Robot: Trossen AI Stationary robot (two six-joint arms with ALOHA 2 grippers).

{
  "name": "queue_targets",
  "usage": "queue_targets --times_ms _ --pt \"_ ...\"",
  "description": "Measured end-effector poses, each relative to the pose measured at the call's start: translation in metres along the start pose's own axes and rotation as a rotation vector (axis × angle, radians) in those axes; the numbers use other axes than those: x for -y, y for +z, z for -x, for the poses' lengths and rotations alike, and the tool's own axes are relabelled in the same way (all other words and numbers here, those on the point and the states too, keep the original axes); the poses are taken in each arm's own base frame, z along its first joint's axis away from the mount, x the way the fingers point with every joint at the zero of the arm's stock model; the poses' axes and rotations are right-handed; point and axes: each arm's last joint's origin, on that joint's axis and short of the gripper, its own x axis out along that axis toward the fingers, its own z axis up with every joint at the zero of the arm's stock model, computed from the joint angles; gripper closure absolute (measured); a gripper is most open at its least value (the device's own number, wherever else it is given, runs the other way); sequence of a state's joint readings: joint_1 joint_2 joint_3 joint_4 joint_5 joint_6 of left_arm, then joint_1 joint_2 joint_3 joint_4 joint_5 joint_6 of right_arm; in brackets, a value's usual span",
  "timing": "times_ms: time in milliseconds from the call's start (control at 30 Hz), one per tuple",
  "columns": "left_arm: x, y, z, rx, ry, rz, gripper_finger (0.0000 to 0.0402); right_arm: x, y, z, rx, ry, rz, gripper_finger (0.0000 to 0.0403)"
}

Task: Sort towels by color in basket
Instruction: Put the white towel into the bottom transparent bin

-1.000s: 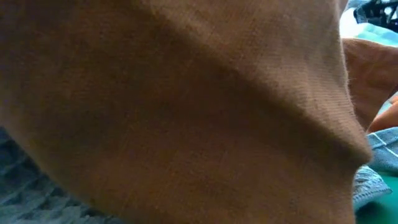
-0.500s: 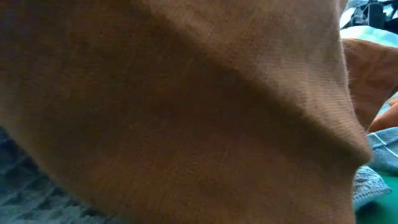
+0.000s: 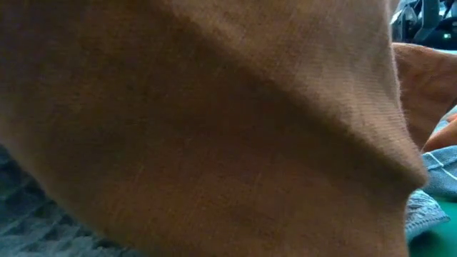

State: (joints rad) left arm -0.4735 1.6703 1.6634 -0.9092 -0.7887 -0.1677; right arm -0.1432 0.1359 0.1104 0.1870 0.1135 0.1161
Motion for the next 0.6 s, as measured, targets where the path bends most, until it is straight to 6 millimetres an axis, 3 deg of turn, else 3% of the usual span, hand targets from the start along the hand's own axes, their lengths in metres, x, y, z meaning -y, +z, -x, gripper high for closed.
queue_targets --times_ms 367,500,600 --pt "-0.016 0.001 -0.016 -0.039 -0.021 -0.032 0.0271 -0.024 0.0 -0.032 0.014 0.219 0.007 0.0159" --pt "-0.022 0.001 -0.023 -0.059 -0.07 -0.016 0.0271 -0.033 0.01 -0.055 -0.011 0.23 0.026 0.0153" --pt "-0.021 -0.002 -0.034 -0.056 -0.118 -0.037 0.0271 -0.039 0.011 -0.079 -0.125 0.219 0.066 0.0153"
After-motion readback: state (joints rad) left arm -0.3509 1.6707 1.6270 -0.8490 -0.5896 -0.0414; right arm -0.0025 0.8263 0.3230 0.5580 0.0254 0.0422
